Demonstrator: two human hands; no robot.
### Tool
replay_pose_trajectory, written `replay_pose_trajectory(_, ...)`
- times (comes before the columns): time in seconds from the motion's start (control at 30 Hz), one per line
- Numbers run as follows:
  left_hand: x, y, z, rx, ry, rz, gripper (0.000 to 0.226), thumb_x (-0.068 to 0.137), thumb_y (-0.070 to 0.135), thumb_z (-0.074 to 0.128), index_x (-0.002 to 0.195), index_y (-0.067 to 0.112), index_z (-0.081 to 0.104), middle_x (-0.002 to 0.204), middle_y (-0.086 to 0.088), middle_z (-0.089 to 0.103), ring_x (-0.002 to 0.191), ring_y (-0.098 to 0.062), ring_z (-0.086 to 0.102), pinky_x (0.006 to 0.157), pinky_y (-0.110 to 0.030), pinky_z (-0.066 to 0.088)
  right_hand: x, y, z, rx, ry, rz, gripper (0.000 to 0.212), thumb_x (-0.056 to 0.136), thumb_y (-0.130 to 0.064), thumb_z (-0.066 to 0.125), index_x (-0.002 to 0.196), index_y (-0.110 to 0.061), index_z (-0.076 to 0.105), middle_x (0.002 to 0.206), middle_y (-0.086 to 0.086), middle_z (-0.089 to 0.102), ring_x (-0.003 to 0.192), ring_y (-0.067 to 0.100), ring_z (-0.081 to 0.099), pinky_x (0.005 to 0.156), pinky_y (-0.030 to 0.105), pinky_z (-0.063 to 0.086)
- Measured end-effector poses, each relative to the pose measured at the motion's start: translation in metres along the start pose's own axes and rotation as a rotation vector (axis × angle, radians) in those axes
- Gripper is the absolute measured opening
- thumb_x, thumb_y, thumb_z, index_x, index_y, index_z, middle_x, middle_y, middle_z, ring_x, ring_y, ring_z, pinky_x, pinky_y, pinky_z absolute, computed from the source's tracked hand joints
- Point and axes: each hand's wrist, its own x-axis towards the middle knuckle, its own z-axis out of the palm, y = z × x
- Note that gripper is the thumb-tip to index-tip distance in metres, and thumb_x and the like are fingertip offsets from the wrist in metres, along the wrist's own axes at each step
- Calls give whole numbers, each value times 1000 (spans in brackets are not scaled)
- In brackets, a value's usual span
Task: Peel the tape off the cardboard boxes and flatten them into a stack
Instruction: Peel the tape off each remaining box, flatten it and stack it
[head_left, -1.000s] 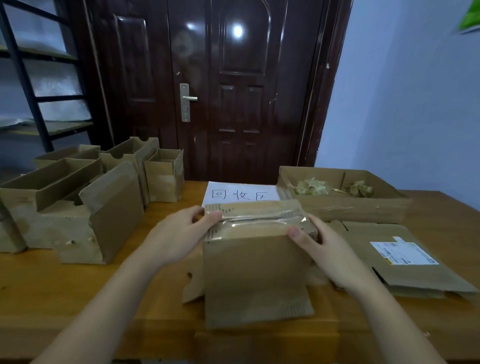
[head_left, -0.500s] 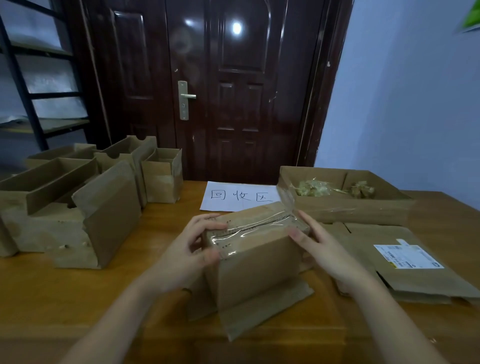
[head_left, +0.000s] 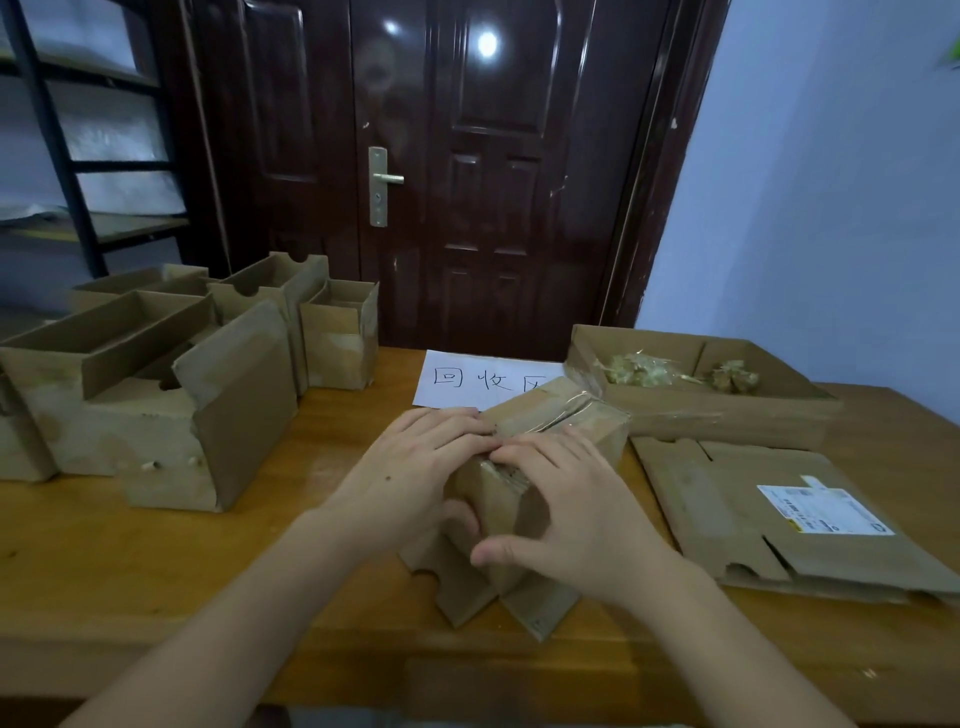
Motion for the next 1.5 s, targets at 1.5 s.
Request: replay_pose_trajectory(1.5, -33, 19, 1, -134, 134, 42, 12, 102, 27, 57, 100, 16, 60, 159, -6, 41, 156, -7, 16, 125, -20, 12, -7, 0, 15, -19, 116, -8, 52, 88, -48, 58, 135, -24, 56, 133, -10, 58, 130, 10, 49, 124, 43, 24)
